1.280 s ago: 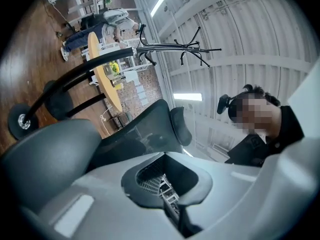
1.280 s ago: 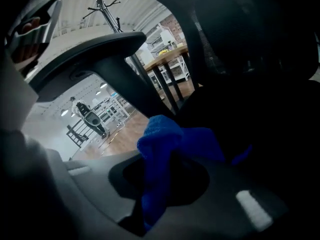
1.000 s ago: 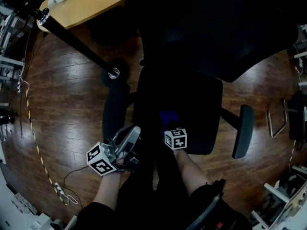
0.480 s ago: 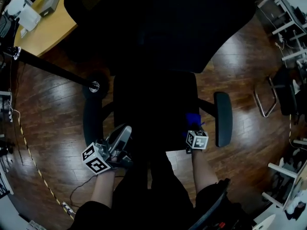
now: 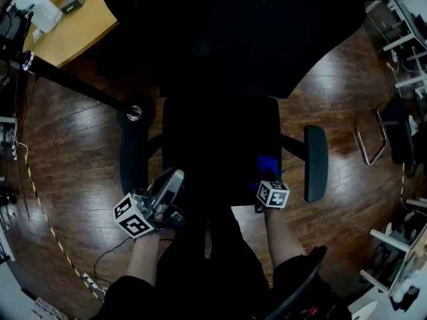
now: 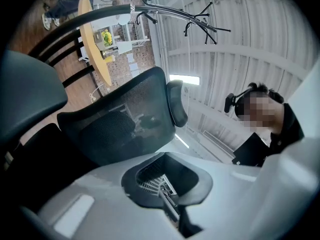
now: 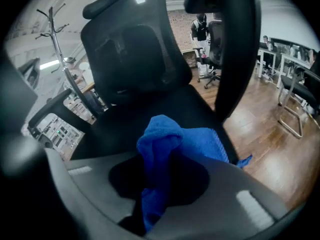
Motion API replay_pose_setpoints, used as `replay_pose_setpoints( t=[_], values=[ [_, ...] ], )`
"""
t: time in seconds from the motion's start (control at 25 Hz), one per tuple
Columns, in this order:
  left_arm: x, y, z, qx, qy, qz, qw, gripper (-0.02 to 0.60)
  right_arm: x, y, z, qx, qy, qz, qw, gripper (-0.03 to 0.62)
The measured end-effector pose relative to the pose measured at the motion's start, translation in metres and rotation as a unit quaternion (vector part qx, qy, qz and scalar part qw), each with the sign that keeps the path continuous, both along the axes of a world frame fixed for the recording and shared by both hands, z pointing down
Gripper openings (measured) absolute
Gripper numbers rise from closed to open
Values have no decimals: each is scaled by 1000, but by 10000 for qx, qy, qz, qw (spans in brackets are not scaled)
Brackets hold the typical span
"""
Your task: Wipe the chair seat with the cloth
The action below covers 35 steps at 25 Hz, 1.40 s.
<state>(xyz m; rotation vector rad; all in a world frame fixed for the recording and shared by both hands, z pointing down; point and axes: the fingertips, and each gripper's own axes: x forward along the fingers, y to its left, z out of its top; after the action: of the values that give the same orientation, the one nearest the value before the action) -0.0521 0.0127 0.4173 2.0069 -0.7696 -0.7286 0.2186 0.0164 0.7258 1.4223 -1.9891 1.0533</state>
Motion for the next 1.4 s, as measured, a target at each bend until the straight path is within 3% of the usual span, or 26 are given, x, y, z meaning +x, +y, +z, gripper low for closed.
replay_pose_setpoints(
  t=[0.16,0.4,0.56,0.68,0.92,1.08,1.2,1.4],
  values=[
    [-20,5,0,5,-18,-246,9997,0,-103,22,2,-135,-708,-704,9949,60],
    [-57,22,-1,-4,-214,-693,9974,0,-275,71,-5,-548,-1478,-2211,9624,60],
    [-86,33,0,-50,-286,-987,9947,0,-342,96,-9,-699,-1619,-2545,9509,60],
    [-104,43,4,-108,-377,-1217,9918,0,-369,118,3,-823,-1454,-2834,9443,60],
    [-116,58,11,-170,-429,-1324,9901,0,-374,129,9,-573,-1327,-3054,9412,60],
    [-105,53,10,-135,-362,-1214,9918,0,-352,128,9,-466,-1226,-3118,9411,60],
    [-90,46,9,-89,-327,-1035,9941,0,-307,116,17,-472,-1011,-2726,9556,60],
    [-60,31,9,-16,-281,-678,9973,0,-190,89,34,-493,-565,-1814,9805,60]
  ],
)
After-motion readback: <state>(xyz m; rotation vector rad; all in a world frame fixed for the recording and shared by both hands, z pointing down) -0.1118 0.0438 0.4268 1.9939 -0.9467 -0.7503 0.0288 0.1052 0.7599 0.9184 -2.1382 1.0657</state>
